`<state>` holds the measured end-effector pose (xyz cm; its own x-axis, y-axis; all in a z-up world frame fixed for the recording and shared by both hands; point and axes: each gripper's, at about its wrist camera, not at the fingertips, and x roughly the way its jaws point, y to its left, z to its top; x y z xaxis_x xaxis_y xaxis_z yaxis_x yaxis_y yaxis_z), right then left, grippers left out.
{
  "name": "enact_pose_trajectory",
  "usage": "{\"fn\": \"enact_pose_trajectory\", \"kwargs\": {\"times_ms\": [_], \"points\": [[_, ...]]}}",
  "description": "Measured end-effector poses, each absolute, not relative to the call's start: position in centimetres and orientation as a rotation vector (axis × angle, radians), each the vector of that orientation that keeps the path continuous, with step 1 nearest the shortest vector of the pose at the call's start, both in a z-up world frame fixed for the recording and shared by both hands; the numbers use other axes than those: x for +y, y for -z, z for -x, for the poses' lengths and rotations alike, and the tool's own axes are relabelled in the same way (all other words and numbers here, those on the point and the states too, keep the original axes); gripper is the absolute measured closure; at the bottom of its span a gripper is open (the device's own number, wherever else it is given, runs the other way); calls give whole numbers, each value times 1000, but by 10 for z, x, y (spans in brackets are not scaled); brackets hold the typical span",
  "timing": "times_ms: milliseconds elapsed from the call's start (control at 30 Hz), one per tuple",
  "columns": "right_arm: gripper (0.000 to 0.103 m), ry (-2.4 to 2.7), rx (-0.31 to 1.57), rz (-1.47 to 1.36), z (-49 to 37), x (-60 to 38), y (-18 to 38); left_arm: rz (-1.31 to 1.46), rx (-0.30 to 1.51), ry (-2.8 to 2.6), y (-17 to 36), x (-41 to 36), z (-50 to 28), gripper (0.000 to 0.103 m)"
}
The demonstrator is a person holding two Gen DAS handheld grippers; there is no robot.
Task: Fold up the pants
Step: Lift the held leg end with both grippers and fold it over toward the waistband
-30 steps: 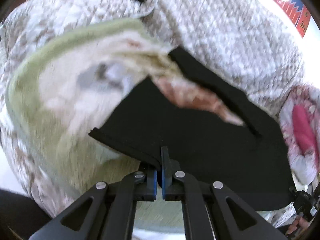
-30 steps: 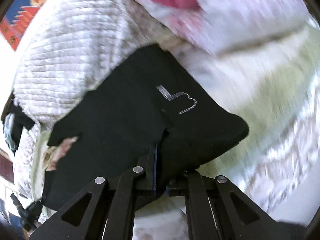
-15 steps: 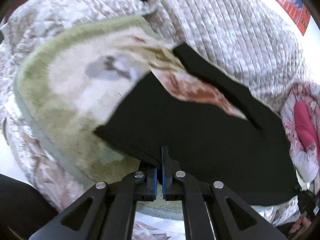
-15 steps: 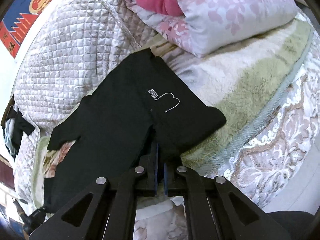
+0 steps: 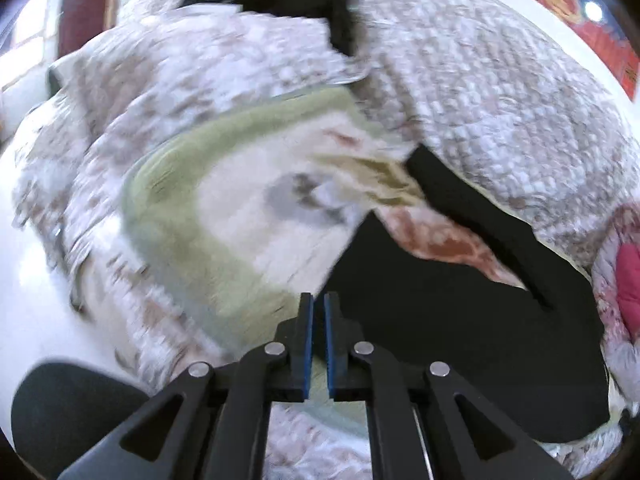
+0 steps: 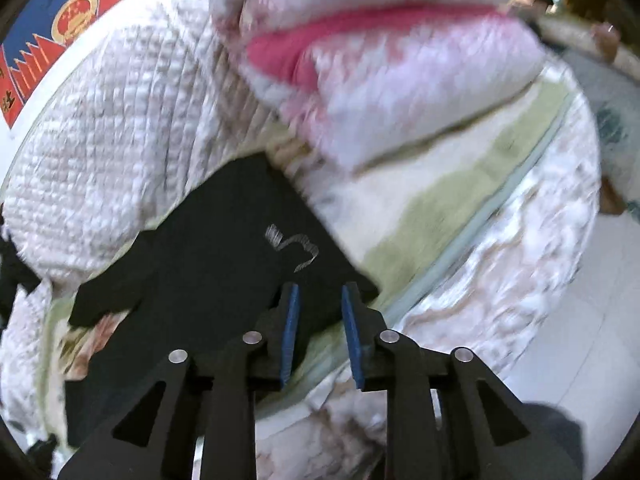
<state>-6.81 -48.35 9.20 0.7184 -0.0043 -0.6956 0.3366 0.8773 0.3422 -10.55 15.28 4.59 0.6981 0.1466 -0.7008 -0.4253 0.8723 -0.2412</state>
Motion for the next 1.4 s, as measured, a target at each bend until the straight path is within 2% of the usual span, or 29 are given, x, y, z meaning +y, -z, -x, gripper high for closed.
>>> {"fn": "enact_pose_trajectory", "kwargs": {"times_ms": [67, 167, 233, 400, 533, 667, 833, 933, 1067, 1333, 1400], "points": [[66, 108, 766, -431, 53, -474, -94, 372, 752, -238, -49, 142, 86, 95], [62, -3, 787, -345, 26, -455, -93, 300, 790, -115, -48, 118, 51, 86], [59, -51, 812, -302, 5, -443, -88, 243, 808, -41, -44, 101, 31, 85], [59, -22, 911, -241, -30, -436, -59, 215, 911, -80, -14, 101, -5, 85], [59, 156, 883, -296, -23, -469, -53, 279, 903, -155, -2, 122, -1, 92], [60, 214, 860, -376, -13, -490, -55, 242, 884, -190, -4, 115, 4, 92], [60, 131, 753, -318, -2, -473, -79, 226, 826, -239, -20, 113, 14, 92], [60, 20, 777, -245, -7, -448, -77, 219, 807, -214, -28, 108, 18, 91], [61, 23, 889, -175, -19, -436, -55, 217, 822, -147, -28, 93, 29, 84], [61, -62, 838, -248, -2, -436, -70, 288, 858, -188, -25, 104, 48, 84], [61, -112, 825, -243, 3, -427, -74, 288, 836, -185, -31, 105, 57, 79]]}}
